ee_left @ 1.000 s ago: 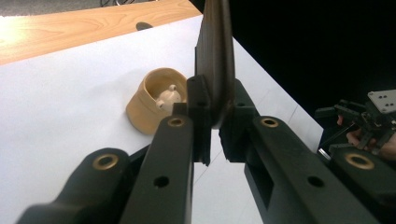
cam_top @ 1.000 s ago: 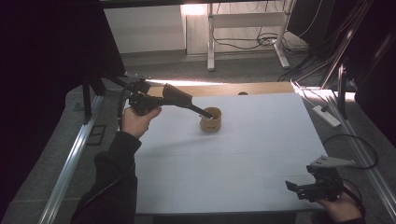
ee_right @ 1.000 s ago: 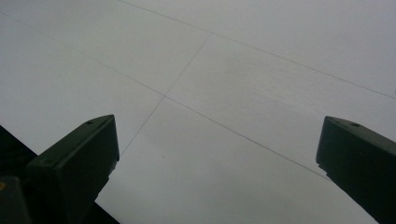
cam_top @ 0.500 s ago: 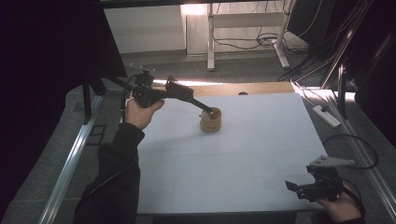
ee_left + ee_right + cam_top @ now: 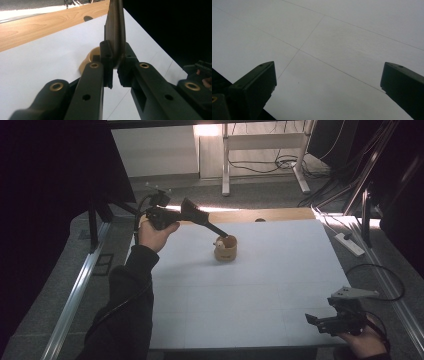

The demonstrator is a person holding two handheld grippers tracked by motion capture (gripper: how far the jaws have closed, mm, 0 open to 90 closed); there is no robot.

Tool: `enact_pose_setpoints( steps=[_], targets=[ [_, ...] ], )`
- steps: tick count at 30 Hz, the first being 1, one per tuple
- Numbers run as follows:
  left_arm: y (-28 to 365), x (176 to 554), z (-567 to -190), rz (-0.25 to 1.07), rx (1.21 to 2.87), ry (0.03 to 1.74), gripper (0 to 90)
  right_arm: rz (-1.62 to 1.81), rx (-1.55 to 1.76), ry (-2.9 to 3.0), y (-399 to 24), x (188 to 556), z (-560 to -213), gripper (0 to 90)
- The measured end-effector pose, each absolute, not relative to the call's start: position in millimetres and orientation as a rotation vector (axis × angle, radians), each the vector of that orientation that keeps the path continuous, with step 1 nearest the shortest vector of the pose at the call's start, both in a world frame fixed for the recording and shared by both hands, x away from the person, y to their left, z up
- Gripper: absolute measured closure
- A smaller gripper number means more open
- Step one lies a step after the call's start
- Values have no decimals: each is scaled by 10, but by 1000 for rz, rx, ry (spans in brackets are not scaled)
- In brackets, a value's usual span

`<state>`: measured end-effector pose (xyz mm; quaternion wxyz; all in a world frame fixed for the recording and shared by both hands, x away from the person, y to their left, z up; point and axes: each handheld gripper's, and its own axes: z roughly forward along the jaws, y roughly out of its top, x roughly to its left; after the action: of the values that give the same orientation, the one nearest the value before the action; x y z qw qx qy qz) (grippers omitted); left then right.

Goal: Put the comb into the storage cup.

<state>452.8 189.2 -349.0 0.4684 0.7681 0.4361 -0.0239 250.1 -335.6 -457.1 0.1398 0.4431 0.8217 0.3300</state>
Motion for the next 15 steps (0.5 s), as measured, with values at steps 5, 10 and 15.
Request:
enact_pose_setpoints(
  steps=[5,10,15],
  targets=[
    [1847,4573,-3524,-56,1904,1073,827,952,1284,2376,-3356,2504,-4573,12],
    [1806,4620,-3553,-51,1915,1078,826,949,1285,2380,-3356,2507,-4573,13],
    [1760,4656,-3559,-48,1926,1076,827,948,1284,2381,-3355,2507,-4573,15]
  ],
)
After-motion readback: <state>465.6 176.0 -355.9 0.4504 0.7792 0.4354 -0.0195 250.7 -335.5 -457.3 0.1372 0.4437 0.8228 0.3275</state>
